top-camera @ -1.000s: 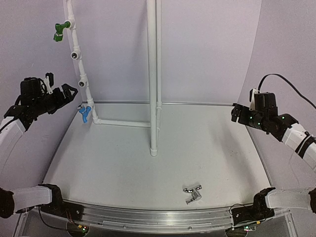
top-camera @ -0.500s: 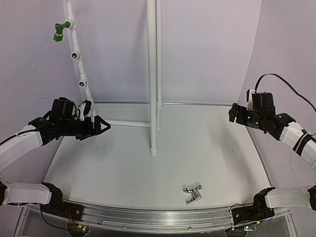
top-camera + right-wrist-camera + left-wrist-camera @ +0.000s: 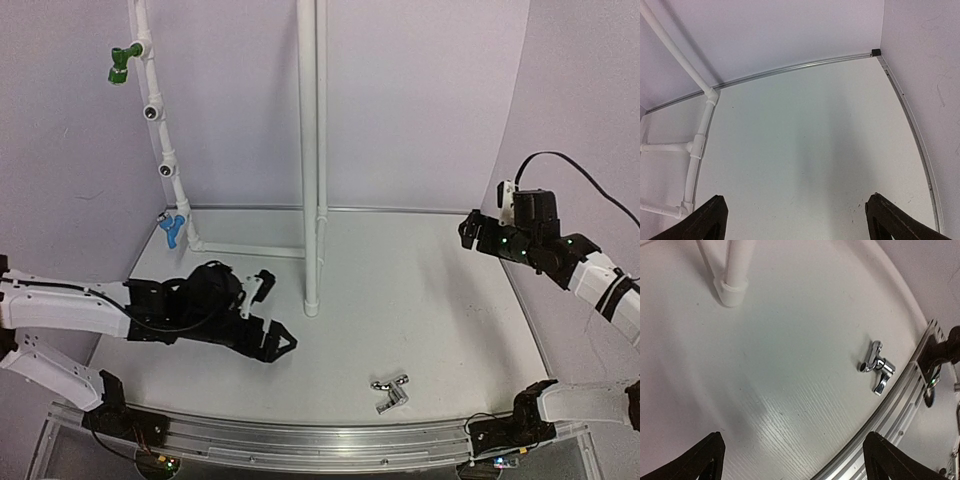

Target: Install the water faucets

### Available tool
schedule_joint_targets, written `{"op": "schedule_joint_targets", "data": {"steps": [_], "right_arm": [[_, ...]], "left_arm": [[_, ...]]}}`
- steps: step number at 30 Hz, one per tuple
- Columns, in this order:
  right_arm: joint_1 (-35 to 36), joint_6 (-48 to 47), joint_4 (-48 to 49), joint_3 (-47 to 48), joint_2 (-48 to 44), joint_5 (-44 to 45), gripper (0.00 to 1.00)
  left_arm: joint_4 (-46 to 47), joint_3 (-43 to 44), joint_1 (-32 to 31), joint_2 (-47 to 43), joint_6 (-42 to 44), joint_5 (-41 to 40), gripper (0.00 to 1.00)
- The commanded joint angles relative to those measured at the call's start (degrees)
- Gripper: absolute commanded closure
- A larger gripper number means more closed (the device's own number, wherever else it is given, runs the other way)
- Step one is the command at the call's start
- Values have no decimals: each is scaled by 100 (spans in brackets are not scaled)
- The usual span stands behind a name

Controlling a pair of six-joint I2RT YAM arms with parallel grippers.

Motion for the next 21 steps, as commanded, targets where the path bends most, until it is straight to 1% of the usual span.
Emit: {"op": "schedule_joint_targets", "data": {"steps": [1, 4, 6, 8, 12, 15, 18, 21], "right_arm": [[7, 176, 172, -10, -165, -129, 2], [9, 204, 159, 3, -263, -369, 2], [9, 229, 141, 1, -364, -410, 2], [5, 244, 130, -20, -501, -412, 2], [10, 241, 117, -4, -599, -412, 2], [10, 203, 96, 37, -554, -411, 2], [11, 191, 59, 41, -473, -412, 2], [10, 195, 32, 25, -391, -408, 2]], "left_arm": [[243, 1151, -612, 1255, 799, -313, 0], [269, 1669, -746, 1918, 1267, -20, 3], [118, 2007, -781, 2403, 1519, 308, 5], [-101, 2447, -832, 2812, 1824, 499, 11], [-513, 3302, -938, 3585, 2142, 754, 18], [-760, 3953, -1118, 4121, 2354, 816, 19], [-1219, 4648, -1346, 4675, 2649, 637, 18], [-1545, 5150, -1620, 5112, 2939, 422, 11]]}}
